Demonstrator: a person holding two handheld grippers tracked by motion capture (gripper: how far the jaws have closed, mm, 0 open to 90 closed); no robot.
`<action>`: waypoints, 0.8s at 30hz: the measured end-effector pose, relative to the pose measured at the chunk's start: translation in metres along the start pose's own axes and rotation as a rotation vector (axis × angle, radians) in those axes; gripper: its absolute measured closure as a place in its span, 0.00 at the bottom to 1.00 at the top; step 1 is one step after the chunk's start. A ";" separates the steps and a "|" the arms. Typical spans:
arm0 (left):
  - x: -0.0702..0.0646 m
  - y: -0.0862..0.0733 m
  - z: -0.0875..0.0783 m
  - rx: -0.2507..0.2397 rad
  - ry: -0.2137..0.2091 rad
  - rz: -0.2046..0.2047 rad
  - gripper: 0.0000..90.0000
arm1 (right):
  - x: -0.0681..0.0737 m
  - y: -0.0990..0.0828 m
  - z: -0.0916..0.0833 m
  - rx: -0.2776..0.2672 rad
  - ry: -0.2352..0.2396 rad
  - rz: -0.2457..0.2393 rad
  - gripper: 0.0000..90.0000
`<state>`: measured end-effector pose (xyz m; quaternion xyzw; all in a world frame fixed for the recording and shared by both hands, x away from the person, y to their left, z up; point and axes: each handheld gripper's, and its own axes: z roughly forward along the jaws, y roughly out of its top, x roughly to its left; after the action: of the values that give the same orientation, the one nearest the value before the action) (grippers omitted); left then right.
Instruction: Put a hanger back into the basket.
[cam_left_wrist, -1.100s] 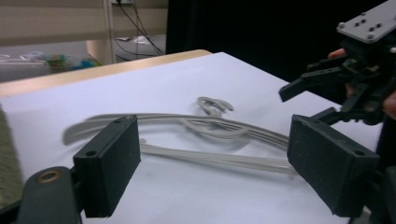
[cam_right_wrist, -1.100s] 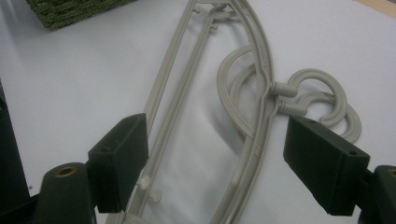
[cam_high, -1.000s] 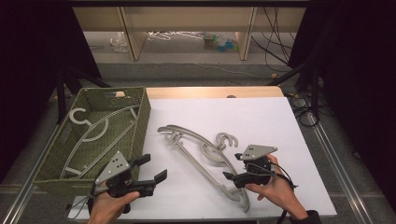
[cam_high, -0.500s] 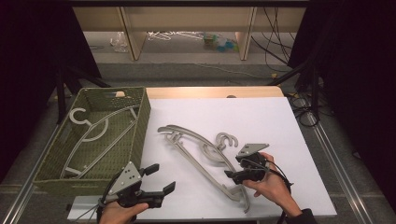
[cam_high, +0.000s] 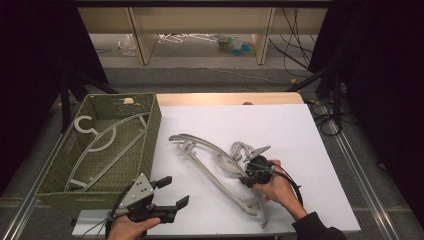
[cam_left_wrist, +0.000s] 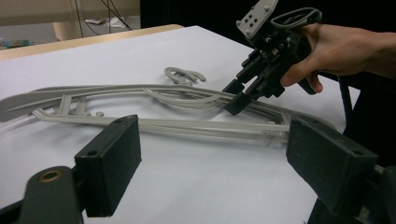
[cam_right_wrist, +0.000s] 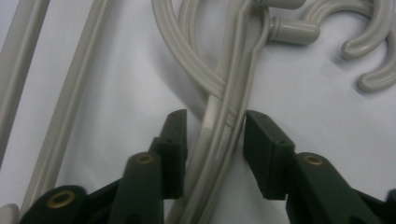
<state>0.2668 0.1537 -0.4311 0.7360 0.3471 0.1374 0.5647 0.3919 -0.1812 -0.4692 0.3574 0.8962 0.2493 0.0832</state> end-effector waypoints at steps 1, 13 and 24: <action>0.000 0.000 0.000 0.008 0.001 0.008 0.20 | 0.000 0.000 0.000 -0.003 -0.002 0.008 0.72; 0.000 0.000 0.001 0.012 -0.009 0.015 0.20 | -0.004 0.006 -0.023 -0.072 -0.051 -0.017 0.90; 0.004 0.004 0.003 0.022 0.008 0.022 0.20 | -0.004 0.002 -0.043 -0.076 -0.034 -0.154 0.91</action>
<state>0.2728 0.1540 -0.4294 0.7453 0.3427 0.1431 0.5537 0.3821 -0.1998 -0.4317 0.2880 0.9095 0.2698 0.1307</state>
